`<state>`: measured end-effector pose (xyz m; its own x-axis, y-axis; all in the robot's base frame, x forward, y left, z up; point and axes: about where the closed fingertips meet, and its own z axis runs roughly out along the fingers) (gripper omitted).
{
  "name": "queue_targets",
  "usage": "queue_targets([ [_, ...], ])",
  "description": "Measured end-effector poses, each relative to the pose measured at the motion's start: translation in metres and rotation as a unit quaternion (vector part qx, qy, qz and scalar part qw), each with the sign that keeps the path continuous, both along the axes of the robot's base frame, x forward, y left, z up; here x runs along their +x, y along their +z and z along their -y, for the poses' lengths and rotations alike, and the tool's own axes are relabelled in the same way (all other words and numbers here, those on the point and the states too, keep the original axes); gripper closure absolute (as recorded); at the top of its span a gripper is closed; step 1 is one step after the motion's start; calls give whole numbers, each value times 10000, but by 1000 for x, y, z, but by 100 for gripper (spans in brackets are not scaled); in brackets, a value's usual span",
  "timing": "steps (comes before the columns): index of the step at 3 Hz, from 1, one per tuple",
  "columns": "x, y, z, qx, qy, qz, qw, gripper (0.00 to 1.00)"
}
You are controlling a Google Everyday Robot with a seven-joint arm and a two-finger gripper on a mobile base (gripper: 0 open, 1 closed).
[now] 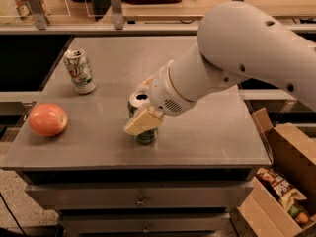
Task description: Pick green can
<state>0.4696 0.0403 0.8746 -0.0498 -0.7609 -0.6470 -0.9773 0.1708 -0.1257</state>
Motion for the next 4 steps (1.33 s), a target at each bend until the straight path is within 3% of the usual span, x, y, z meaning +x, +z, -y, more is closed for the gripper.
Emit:
queue_targets([
  [2, 10, 10, -12, -3, 130, -10, 9999, 88],
  [3, 41, 56, -6, -48, 248, 301, 9992, 100],
  [4, 43, 65, -6, -26, 245, 362, 9990, 100],
])
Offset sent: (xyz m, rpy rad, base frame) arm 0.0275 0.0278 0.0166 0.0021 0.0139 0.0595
